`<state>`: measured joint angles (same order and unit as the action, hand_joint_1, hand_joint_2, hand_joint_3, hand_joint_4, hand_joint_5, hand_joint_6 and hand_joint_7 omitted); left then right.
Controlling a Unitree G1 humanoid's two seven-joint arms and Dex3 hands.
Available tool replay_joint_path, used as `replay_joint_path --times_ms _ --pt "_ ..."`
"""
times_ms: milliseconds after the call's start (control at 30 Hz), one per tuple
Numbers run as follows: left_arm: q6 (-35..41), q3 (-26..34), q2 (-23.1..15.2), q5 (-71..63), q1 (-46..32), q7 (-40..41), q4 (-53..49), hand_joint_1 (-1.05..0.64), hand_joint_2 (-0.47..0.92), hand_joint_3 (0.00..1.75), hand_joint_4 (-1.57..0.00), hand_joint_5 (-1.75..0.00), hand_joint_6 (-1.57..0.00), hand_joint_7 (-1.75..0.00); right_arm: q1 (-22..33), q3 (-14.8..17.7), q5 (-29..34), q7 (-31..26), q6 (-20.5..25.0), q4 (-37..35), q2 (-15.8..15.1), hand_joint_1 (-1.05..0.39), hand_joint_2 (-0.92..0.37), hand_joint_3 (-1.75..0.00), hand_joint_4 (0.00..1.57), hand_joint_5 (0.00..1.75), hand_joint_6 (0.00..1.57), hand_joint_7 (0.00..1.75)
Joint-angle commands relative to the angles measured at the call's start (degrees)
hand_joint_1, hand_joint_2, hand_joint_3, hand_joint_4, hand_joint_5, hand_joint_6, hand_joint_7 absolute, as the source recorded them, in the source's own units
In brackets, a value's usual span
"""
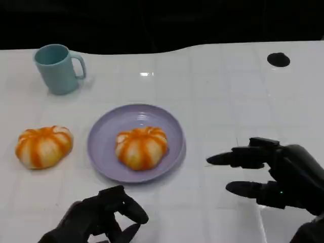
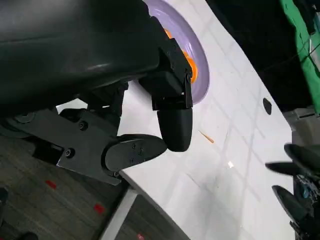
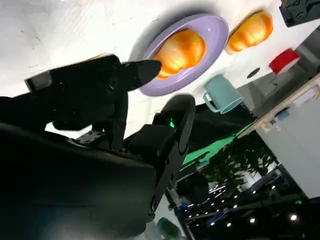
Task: Grasp the bread from the table and place it into the plate.
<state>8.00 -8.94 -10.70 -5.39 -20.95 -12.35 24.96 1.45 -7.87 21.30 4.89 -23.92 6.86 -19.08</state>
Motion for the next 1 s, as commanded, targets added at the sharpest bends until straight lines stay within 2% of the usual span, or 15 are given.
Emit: replay_joint_path --times_ms 33,233,367,633,1000 --pt "0.24 0.5 -0.75 0.08 -0.04 -0.13 0.16 -0.28 0.84 0.59 -0.67 -1.75 -0.64 -1.24 3.0 2.42 -1.75 -0.36 0.99 1.42 -0.09 0.03 -0.36 -1.17 0.82 1.35 0.87 0.84" --pt "0.86 0.47 -0.82 0.04 0.11 -0.16 0.61 -0.29 0.85 0.57 -0.66 -1.75 -0.64 -1.24 6.72 4.71 -0.94 0.01 0.52 4.17 -1.66 0.06 -0.25 -1.42 0.9 1.72 0.88 1.19" --pt "1.34 0.54 -0.75 0.45 0.24 -0.29 0.87 -0.28 0.85 0.57 -0.66 -1.75 -0.64 -1.24 8.61 5.75 0.58 -0.34 0.89 5.45 -2.29 0.04 -0.22 -1.45 0.9 1.74 0.89 1.25" --pt "1.62 0.9 -1.12 0.73 0.19 -0.38 1.26 -0.26 0.86 0.56 -0.67 -1.75 -0.65 -1.23 9.97 5.7 4.13 -4.54 1.08 3.06 -0.01 0.03 -0.19 -1.5 0.92 1.75 0.88 1.4" --pt "0.47 1.2 -1.38 0.58 0.42 -0.28 0.34 -0.24 0.85 0.55 -0.65 -1.75 -0.65 -1.23 9.04 5.22 6.47 -7.3 -0.46 -0.76 -0.24 0.06 -0.19 -1.44 0.92 1.75 0.84 1.44"
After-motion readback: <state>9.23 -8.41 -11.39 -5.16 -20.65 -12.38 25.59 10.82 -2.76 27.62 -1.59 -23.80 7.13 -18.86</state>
